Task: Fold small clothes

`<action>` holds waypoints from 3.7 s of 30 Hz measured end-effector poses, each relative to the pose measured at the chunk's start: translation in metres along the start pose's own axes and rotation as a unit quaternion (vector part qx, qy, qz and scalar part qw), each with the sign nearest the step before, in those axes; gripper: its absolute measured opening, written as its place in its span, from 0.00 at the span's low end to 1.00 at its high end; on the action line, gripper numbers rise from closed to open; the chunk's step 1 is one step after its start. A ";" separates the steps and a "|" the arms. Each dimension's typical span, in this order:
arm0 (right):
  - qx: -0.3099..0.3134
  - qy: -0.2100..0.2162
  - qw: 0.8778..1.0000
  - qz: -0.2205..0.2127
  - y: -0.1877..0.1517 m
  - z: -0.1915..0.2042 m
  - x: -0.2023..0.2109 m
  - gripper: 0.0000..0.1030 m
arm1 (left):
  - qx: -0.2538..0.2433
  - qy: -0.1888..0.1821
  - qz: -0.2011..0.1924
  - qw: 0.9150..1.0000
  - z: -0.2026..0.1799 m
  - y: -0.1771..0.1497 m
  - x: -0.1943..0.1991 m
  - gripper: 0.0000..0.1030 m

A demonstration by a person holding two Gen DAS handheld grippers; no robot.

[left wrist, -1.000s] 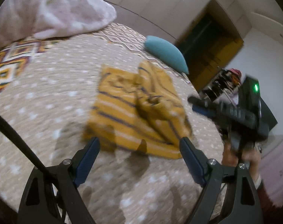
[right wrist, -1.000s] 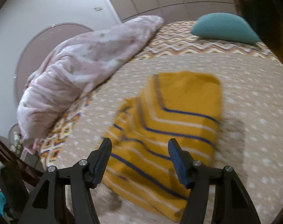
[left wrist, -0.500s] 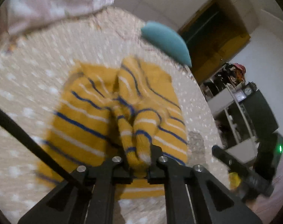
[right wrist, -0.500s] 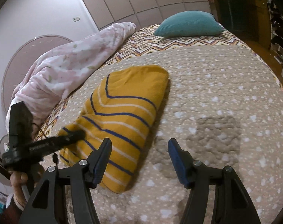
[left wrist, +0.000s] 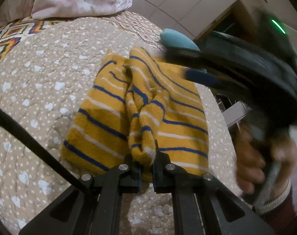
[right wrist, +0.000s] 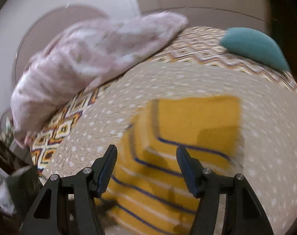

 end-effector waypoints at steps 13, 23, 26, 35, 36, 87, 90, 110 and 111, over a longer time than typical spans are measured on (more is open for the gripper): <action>0.022 -0.108 0.994 0.014 0.046 0.025 -0.030 0.14 | 0.018 -0.040 -0.049 0.998 0.007 0.020 0.039 0.07; -0.017 -0.035 0.995 0.087 0.039 0.022 -0.110 0.49 | 0.080 -0.033 0.006 0.996 0.054 0.005 0.018 0.20; -0.015 0.012 0.999 0.040 0.044 0.018 -0.061 0.49 | 0.069 -0.021 -0.014 0.997 0.051 0.008 0.039 0.31; -0.110 -0.017 0.994 -0.017 -0.030 -0.097 0.037 0.69 | 0.057 0.016 -0.055 0.997 0.050 0.046 0.057 0.75; -0.126 -0.013 0.992 -0.010 -0.039 -0.109 0.034 0.69 | 0.044 0.014 -0.045 0.998 0.044 0.052 0.049 0.77; -0.289 0.249 0.923 -0.043 -0.166 -0.152 0.036 0.38 | -0.039 0.174 0.016 0.984 0.051 -0.035 0.021 0.73; -0.257 0.206 0.943 -0.034 -0.172 -0.139 0.051 0.38 | -0.093 0.198 0.019 0.976 0.039 -0.044 0.008 0.90; -0.205 0.195 0.959 0.020 -0.028 -0.064 -0.044 0.41 | -0.140 0.232 -0.005 0.963 0.026 -0.055 -0.007 0.99; -0.189 0.189 0.963 0.008 -0.029 -0.062 -0.032 0.41 | -0.141 0.232 -0.005 0.963 0.026 -0.055 -0.007 0.99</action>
Point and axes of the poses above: each gripper's, at about its wrist camera, not at the fingertips, and x roughly against the way its jaws point, z to its left, y to its top, the point moved 3 cm from there along -x, roughly the way its jaws point, and after that the axes turned 7 degrees about z, right-handed, at the moved point
